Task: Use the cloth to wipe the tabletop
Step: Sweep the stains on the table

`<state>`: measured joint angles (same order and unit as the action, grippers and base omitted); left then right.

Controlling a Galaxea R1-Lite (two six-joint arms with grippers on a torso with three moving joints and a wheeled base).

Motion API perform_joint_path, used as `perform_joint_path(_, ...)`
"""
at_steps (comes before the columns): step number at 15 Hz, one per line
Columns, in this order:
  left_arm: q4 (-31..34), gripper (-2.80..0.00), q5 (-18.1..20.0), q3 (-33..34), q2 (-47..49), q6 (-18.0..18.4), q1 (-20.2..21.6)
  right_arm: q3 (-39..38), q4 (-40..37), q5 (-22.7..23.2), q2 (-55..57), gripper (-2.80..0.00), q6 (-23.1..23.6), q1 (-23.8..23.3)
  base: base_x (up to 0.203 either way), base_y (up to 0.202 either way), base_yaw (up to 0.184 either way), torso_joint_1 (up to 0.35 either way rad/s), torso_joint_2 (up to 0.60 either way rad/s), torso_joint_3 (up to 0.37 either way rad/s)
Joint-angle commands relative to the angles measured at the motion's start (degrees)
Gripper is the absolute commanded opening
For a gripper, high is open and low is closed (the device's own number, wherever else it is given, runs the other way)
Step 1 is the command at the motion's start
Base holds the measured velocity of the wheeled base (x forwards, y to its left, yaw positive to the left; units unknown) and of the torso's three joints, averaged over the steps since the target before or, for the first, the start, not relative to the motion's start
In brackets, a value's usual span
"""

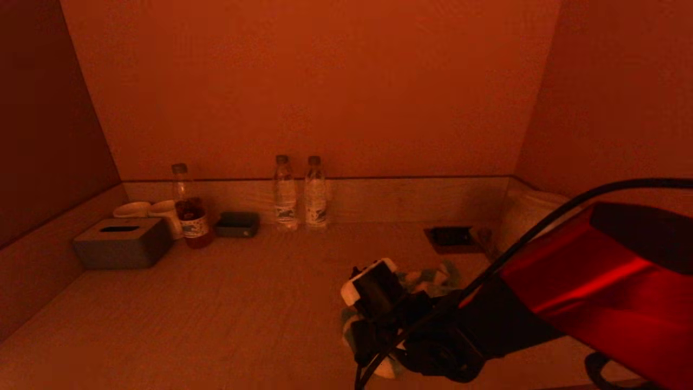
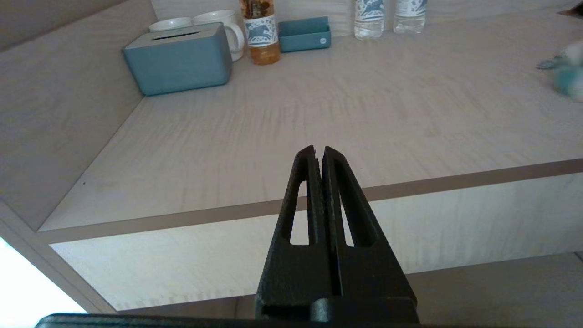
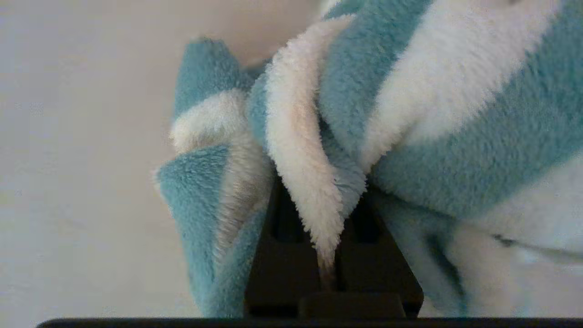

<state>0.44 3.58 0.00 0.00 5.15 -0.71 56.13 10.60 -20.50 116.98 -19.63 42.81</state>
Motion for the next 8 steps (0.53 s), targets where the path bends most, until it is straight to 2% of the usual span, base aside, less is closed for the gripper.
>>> perform_joint_path(1, 0.0, -2.80, 0.0, 0.0, 0.0, 0.0, 0.0, 3.5, 0.0, -0.1, 2.1, -2.80, 2.4, 1.1, 0.000, 0.000, 0.000, 0.000, 0.00, 0.000)
perform_joint_path(5, 0.0, -2.80, 0.0, 0.0, 0.0, 0.0, -0.1, 8.3, -0.2, -0.3, 2.9, -2.80, 5.3, 2.2, 0.000, 0.000, 0.000, 0.000, 0.00, 0.000)
perform_joint_path(8, 0.0, -2.80, 0.0, 0.0, 0.0, 0.0, -0.1, 9.7, -0.8, -3.5, 0.6, -2.80, 5.5, 2.0, 0.000, 0.000, 0.000, 0.000, 0.00, 0.000)
